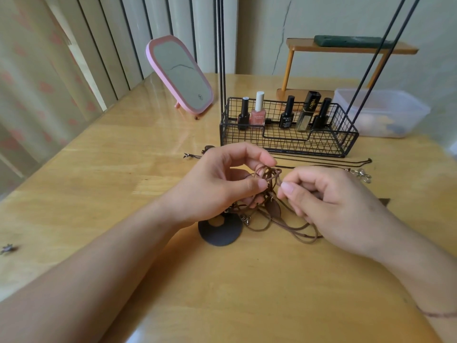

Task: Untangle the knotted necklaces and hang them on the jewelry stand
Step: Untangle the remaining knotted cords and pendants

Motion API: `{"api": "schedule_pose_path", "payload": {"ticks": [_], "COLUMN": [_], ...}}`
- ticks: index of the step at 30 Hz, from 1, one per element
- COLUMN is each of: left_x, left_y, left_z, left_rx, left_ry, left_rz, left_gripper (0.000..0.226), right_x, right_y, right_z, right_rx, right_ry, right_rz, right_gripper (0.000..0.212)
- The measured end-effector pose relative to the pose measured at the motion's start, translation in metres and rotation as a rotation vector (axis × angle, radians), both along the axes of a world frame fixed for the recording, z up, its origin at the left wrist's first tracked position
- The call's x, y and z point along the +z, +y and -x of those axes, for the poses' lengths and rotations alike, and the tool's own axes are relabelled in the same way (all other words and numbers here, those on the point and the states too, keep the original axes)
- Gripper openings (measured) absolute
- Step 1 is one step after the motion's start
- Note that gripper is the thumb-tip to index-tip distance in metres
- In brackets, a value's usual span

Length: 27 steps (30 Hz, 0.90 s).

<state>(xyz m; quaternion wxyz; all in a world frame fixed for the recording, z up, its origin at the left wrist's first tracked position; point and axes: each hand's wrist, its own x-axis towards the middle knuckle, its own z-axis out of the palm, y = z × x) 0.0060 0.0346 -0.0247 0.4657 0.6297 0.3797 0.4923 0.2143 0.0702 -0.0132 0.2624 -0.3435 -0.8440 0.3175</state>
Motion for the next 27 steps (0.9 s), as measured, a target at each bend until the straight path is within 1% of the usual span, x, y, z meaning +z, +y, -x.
{"api": "schedule_pose_path", "payload": {"ticks": [3, 6, 10, 14, 18, 22, 24, 26, 27], "left_x": [-0.0004, -0.0004, -0.0023, -0.0021, -0.0014, -0.0014, -0.0009, -0.0003, 0.0002], "left_y": [0.0003, 0.0000, 0.0002, -0.0002, -0.0035, -0.0044, -0.0050, -0.0058, -0.0062], "left_z": [-0.0009, -0.0012, -0.0023, -0.0019, -0.0046, -0.0062, -0.0057, -0.0049, -0.0042], "left_rx": [-0.022, -0.008, 0.026, 0.054, 0.047, 0.091, 0.135, 0.171, 0.182], "left_ry": [0.020, 0.058, 0.113, 0.179, 0.160, 0.199, 0.244, 0.331, 0.374], "left_rz": [-0.030, -0.069, -0.103, -0.147, -0.153, -0.172, -0.185, -0.211, -0.227], "left_gripper": [0.028, 0.030, 0.033, 0.025, 0.017, 0.013, 0.010, 0.005, 0.003], "right_x": [-0.0041, -0.0054, -0.0076, -0.0074, -0.0060, -0.0062, -0.0060, -0.0050, -0.0047], "right_y": [0.0010, 0.0015, 0.0007, 0.0001, -0.0004, 0.0001, 0.0006, 0.0001, -0.0005], "right_z": [0.0027, 0.0039, 0.0054, 0.0042, 0.0040, 0.0034, 0.0023, 0.0026, 0.0033], "right_rx": [-0.035, -0.052, -0.023, -0.007, -0.023, -0.034, -0.033, -0.011, 0.010], "right_ry": [0.071, 0.095, 0.114, 0.104, 0.059, 0.032, 0.027, 0.018, 0.018], "right_rz": [0.006, 0.005, 0.018, -0.030, -0.121, -0.162, -0.162, -0.152, -0.145], "right_gripper": [0.021, 0.018, 0.017, 0.015, 0.020, 0.018, 0.019, 0.021, 0.025]}}
